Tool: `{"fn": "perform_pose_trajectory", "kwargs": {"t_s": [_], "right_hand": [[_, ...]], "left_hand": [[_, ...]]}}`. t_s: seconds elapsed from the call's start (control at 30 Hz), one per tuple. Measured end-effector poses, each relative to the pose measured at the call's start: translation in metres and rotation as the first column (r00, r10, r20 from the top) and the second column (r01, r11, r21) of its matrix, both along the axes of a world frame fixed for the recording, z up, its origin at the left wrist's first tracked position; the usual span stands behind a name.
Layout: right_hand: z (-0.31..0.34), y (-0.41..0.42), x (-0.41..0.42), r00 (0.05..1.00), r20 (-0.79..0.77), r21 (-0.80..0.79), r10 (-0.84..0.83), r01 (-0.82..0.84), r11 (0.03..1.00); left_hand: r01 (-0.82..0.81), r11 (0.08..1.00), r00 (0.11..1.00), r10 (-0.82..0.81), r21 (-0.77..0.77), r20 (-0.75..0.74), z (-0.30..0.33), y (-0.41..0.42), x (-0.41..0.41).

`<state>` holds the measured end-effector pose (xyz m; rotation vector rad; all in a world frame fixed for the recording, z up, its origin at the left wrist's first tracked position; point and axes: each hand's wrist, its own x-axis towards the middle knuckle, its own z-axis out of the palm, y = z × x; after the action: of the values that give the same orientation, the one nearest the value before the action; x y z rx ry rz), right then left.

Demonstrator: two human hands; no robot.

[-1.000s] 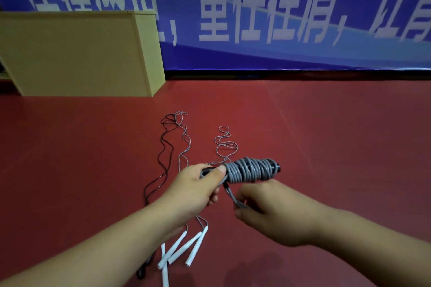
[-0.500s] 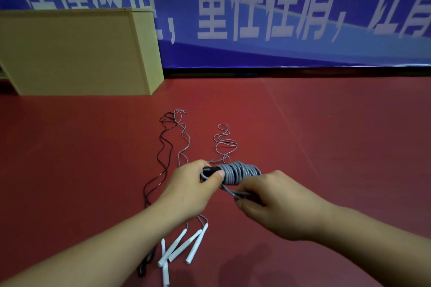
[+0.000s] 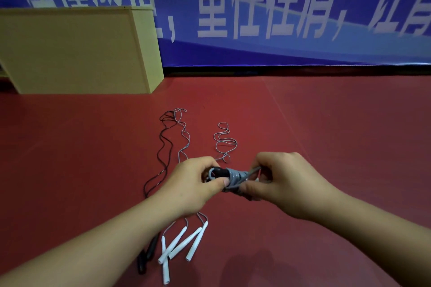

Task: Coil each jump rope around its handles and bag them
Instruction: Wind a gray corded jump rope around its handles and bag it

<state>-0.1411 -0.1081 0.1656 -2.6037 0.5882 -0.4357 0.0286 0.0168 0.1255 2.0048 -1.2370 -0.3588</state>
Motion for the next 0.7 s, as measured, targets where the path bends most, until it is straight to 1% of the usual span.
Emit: {"fn": "perform_pose_trajectory", "kwargs": {"t_s": [0.07,0.17,0.27,0.33,0.4,0.47,0.53,0.67,0.7], "right_hand": [[0.002,-0.002,-0.002,0.999,0.051,0.133,-0.006,-0.001,0.991],[0.003,-0.004,-0.005,0.996,0.084,0.232,-0.016,-0.004,0.973],[0.004,-0.004,-0.007,0.997,0.078,0.324,0.022,-0.046,0.945],[0.005,-0.003,-0.008,0.994,0.102,0.424,0.046,-0.085,0.901],[0.006,-0.003,-0.009,0.99,0.137,0.533,0.033,-0.102,0.84],[0.006,-0.004,-0.009,0.987,0.158,0.629,-0.011,-0.092,0.772],[0.006,-0.006,-0.01,0.984,0.176,0.685,-0.043,-0.091,0.723],[0.006,-0.002,-0.01,0.98,0.189,0.689,-0.058,-0.09,0.719],[0.005,-0.001,-0.01,0.98,0.187,0.707,-0.065,-0.088,0.702]], "left_hand": [[0.112,0.994,0.994,-0.112,0.013,0.017,0.002,0.002,-0.001],[0.238,0.97,0.971,-0.239,0.046,0.03,0.002,0.006,-0.005],[0.293,0.951,0.955,-0.297,0.102,0.026,0.006,0.008,-0.011],[0.334,0.936,0.942,-0.335,0.11,-0.009,0.01,0.008,-0.014],[0.379,0.922,0.923,-0.371,0.073,-0.105,0.014,0.008,-0.017],[0.413,0.911,0.888,-0.398,0.016,-0.23,0.018,0.009,-0.017],[0.418,0.908,0.849,-0.403,-0.033,-0.341,0.021,0.01,-0.017],[0.359,0.923,0.775,-0.376,-0.136,-0.508,0.026,0.012,-0.019],[0.337,0.928,0.752,-0.366,-0.158,-0.548,0.026,0.013,-0.019]]}}
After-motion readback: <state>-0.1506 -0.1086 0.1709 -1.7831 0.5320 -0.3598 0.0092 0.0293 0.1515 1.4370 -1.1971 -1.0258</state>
